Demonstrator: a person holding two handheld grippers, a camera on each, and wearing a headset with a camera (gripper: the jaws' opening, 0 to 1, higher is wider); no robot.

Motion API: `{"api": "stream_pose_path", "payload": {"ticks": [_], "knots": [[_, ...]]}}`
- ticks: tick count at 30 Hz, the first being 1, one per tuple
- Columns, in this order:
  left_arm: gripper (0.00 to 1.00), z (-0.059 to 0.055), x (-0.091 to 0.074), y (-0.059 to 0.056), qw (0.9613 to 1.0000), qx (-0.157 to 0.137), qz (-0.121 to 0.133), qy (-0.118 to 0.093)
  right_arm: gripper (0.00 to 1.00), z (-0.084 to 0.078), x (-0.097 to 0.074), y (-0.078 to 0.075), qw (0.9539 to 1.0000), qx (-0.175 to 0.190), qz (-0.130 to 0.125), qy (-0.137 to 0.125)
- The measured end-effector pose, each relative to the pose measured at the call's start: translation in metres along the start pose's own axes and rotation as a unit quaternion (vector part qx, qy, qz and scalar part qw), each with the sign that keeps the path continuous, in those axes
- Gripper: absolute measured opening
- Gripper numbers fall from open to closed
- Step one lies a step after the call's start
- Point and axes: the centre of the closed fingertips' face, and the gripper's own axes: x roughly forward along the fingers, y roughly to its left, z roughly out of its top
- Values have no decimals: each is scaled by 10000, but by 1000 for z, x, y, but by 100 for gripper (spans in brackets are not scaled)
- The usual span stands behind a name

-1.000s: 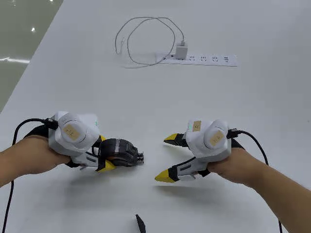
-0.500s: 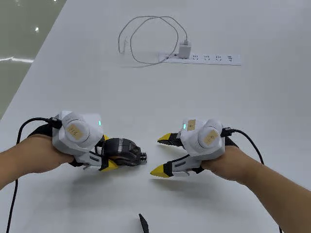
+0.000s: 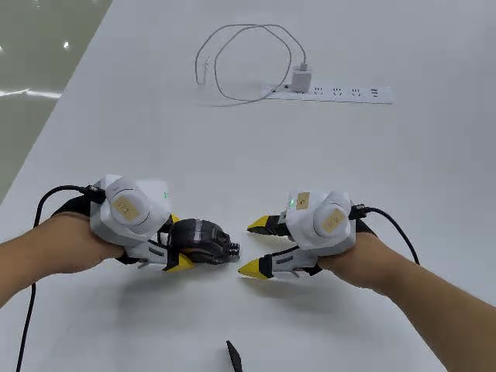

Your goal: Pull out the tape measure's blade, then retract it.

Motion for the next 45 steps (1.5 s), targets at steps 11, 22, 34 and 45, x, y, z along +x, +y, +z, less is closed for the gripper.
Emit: {"api": "stream_pose_path", "payload": {"ticks": [11, 22, 34, 45], "knots": [[29, -1, 1, 1, 10000, -14, -13, -16, 27, 1, 9, 1, 9999, -104, 72, -29], [30, -2, 1, 2, 10000, -10, -25, -18, 18, 2, 14, 2, 9997, -178, 148, -60], [29, 0, 1, 0, 10000, -6, -19, -13, 12, 2, 17, 3, 9995, -221, 197, -60], [29, 0, 0, 0, 10000, 7, 0, -13, 11, 2, 18, 3, 9995, -293, 101, -26]]}}
